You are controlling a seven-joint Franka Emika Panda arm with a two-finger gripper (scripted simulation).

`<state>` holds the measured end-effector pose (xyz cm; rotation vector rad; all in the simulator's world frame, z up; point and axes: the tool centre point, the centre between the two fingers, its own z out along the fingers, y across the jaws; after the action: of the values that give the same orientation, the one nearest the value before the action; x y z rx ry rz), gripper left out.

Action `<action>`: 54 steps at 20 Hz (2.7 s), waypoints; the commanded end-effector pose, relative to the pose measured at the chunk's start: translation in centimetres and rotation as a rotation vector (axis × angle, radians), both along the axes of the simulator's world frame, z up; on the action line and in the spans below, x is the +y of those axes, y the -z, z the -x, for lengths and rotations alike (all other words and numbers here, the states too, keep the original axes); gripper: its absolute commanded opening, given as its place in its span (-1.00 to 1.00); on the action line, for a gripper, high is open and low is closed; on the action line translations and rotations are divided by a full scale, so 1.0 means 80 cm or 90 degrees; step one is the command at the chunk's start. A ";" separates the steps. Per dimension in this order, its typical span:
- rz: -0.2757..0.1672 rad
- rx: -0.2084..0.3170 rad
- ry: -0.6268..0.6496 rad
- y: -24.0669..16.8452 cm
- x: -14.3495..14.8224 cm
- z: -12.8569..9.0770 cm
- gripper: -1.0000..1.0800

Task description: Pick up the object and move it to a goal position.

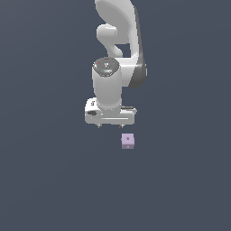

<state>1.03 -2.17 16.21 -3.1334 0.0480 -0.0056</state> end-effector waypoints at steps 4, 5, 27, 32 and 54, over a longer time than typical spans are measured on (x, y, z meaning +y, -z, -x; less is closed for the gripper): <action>-0.002 0.002 0.001 0.002 0.000 0.000 0.92; -0.003 0.003 0.002 0.003 0.000 0.000 0.92; 0.004 0.004 -0.024 0.077 0.090 -0.014 0.92; 0.005 0.002 -0.030 0.090 0.108 -0.015 0.92; 0.005 0.002 -0.030 0.153 0.108 -0.015 -1.00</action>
<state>2.19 6.50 3.99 -3.1415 -0.0272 0.0006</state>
